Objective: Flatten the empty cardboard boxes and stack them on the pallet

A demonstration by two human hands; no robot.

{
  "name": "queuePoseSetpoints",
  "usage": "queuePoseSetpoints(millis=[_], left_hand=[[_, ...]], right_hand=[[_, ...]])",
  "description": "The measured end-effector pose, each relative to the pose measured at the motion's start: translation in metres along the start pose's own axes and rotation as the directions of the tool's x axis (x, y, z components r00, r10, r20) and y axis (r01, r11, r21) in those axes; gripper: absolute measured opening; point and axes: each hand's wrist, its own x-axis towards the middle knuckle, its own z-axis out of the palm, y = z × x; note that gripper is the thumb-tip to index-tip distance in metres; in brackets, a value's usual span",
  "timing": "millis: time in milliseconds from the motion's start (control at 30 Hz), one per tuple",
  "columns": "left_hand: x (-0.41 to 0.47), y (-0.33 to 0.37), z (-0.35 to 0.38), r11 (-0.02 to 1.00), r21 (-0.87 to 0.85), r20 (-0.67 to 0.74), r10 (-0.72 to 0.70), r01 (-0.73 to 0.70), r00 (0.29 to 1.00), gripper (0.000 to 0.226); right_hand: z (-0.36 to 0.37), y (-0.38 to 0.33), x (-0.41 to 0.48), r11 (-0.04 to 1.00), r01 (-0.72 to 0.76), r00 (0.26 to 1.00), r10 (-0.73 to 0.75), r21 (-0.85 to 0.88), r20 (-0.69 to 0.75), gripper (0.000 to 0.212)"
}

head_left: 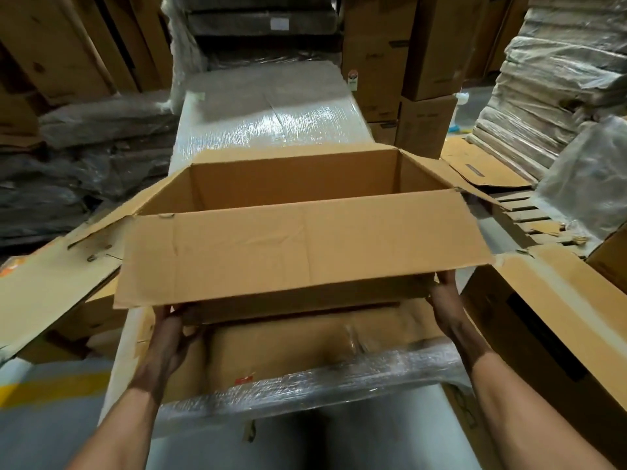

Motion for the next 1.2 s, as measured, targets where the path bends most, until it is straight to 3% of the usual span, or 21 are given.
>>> queuePoseSetpoints(millis=[167,300,433,767,900,1033,1100,1200], left_hand=[[-0.021,0.046,0.017,0.994,-0.006,-0.069,0.11,-0.111,0.991,0.056],[0.006,0.067,0.002,0.988,0.099,-0.151,0.136,-0.122,0.979,0.102],[-0.02,0.108,0.011,0.953,0.26,-0.179,0.206,-0.156,0.962,0.062],[-0.022,0.126,-0.002,0.856,0.498,-0.046,0.185,-0.139,0.982,0.057],[-0.026,0.104,-0.011,0.891,0.422,0.001,0.185,-0.168,0.983,0.069],[-0.039,0.069,-0.018,0.961,0.197,0.038,0.191,-0.195,0.981,0.086],[-0.046,0.051,-0.022,0.981,0.087,0.09,0.168,-0.176,0.982,0.097],[-0.048,0.029,-0.023,0.981,0.122,0.129,0.136,-0.152,0.982,0.112]], right_hand=[[0.004,-0.05,0.011,0.992,0.047,0.998,-0.04,-0.115,0.057,0.065],[0.003,-0.075,0.023,0.991,0.039,0.995,-0.027,-0.125,0.097,0.067],[0.006,-0.095,0.034,0.975,0.006,0.999,0.006,-0.221,0.053,0.072],[0.005,-0.116,0.043,0.886,-0.052,0.996,0.082,-0.46,0.045,0.068],[0.0,-0.097,0.035,0.925,0.022,1.0,-0.013,-0.38,0.025,0.062],[-0.012,-0.059,0.008,0.996,0.041,0.999,-0.04,-0.081,0.011,0.057],[-0.013,-0.039,-0.008,1.0,0.021,0.998,-0.021,0.002,0.056,0.078],[-0.01,-0.012,-0.018,0.999,-0.042,0.997,0.041,0.008,0.072,0.117]])
